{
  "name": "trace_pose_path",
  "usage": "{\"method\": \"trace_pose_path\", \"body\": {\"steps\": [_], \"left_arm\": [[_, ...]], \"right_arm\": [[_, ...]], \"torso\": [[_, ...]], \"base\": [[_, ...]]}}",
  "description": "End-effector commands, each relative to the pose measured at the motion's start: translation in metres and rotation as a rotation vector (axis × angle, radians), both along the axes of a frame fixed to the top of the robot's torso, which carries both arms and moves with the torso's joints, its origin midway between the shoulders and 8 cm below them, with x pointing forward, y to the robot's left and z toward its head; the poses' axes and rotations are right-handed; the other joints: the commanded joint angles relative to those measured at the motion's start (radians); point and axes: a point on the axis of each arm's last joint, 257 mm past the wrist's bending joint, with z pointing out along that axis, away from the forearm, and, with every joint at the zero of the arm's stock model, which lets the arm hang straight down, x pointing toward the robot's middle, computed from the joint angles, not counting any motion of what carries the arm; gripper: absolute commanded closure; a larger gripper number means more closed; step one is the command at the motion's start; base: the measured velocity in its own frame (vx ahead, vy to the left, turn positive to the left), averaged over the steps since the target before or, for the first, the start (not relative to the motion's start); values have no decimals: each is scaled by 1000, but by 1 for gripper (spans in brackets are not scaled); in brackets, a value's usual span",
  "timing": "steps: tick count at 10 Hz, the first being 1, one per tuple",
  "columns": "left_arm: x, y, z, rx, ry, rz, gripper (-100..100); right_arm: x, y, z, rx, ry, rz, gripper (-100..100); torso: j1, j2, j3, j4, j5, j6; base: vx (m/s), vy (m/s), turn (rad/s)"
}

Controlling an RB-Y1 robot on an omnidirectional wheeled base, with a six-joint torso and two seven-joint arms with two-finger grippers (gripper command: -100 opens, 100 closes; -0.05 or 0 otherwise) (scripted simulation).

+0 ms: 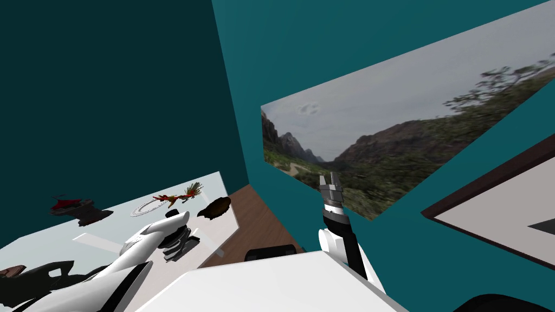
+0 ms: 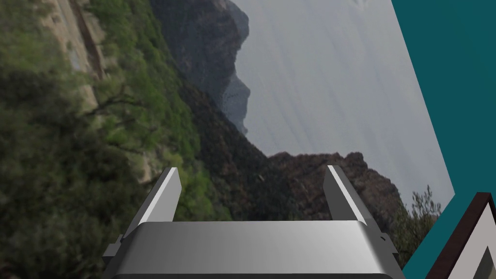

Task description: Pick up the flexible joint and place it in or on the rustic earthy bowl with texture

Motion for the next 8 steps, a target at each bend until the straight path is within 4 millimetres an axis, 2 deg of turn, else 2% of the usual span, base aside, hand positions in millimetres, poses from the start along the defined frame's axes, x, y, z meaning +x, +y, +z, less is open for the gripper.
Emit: {"method": "trace_pose_path", "body": {"steps": [1,2,5,6,7,8], "left_arm": [[0,-6,-1,-4,4,-1,100],[1,-14,-1,-12,8,-2,100],[6,-21,1,-13,3,-5,100],[0,-29,-1,-23,20,6,100],[8,-27,3,-15,2,-2,100],[3,-34,2,-22,14,9,100]], "right_arm": [[0,0,0,0,0,0,0],[0,0,0,0,0,0,0],[0,0,0,0,0,0,0],[0,0,0,0,0,0,0],[0,0,0,0,0,0,0],[0,0,0,0,0,0,0]], "torso": [[0,0,0,0,0,0],[1,0,0,0,1,1],[3,0,0,0,1,1],[2,0,0,0,1,1],[2,1,0,0,1,1],[1,0,0,0,1,1]], "base": [[-7,18,-51],[-22,47,-88],[-22,42,-31],[-26,32,-49],[-20,25,-23],[-21,30,-49]]}}
